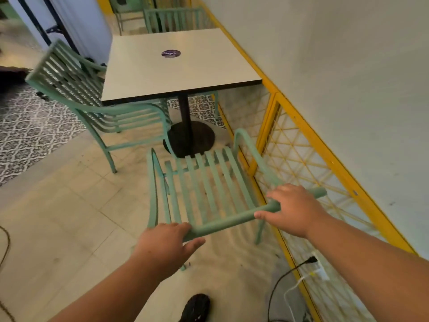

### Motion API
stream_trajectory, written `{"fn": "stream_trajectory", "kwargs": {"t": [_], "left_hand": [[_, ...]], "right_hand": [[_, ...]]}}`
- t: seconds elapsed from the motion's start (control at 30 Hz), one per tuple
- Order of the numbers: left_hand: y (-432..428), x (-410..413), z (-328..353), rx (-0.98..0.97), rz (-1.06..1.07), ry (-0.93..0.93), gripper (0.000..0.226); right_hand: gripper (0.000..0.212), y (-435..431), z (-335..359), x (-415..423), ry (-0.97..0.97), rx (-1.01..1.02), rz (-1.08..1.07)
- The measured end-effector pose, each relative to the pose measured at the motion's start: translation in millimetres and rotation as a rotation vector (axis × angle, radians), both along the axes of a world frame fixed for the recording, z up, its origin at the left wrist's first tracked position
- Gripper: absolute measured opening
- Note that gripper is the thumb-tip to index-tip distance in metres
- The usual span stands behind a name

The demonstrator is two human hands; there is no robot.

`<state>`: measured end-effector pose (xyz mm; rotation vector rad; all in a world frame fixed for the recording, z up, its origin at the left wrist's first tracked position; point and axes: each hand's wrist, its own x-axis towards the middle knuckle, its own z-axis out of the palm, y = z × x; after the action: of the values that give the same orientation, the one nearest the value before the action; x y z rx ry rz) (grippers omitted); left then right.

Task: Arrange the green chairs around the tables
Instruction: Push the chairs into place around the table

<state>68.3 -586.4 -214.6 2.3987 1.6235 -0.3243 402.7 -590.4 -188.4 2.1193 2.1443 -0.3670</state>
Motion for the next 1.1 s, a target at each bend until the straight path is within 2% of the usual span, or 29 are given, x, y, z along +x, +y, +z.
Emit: {"fn": "stream_trajectory", "kwargs": {"t": [0.07, 0.1, 0.27, 0.5, 0.77, 1.1], "left_hand": [[4, 1, -7, -0.036, 0.018, 0.017, 0.06], [7, 1, -11, -0.023, -0.006, 0.015, 0.057], [22, -1, -31, 0.091, -0.126, -0.041, 0.072], [49, 12, -40, 0.156, -0.08, -0.115, 0.076], [89, 18, -41, 0.114, -0.042, -0.127, 0.085], [137, 38, -34, 0.072, -0.068, -0.108, 0.078]], "right_hand": [[0.087, 8, -13, 2, 0.0, 0.008, 0.008], [0.086, 11, -18, 3, -0.012, 0.012, 0.012], [0.092, 27, -31, 11, -0.07, 0.045, 0.053], [0.099, 56, -27, 24, -0.052, -0.002, 0.081], [0.107, 85, -33, 29, -0.105, -0.006, 0.125], [0.106, 127, -35, 45, -0.148, -0.032, 0.091]]}}
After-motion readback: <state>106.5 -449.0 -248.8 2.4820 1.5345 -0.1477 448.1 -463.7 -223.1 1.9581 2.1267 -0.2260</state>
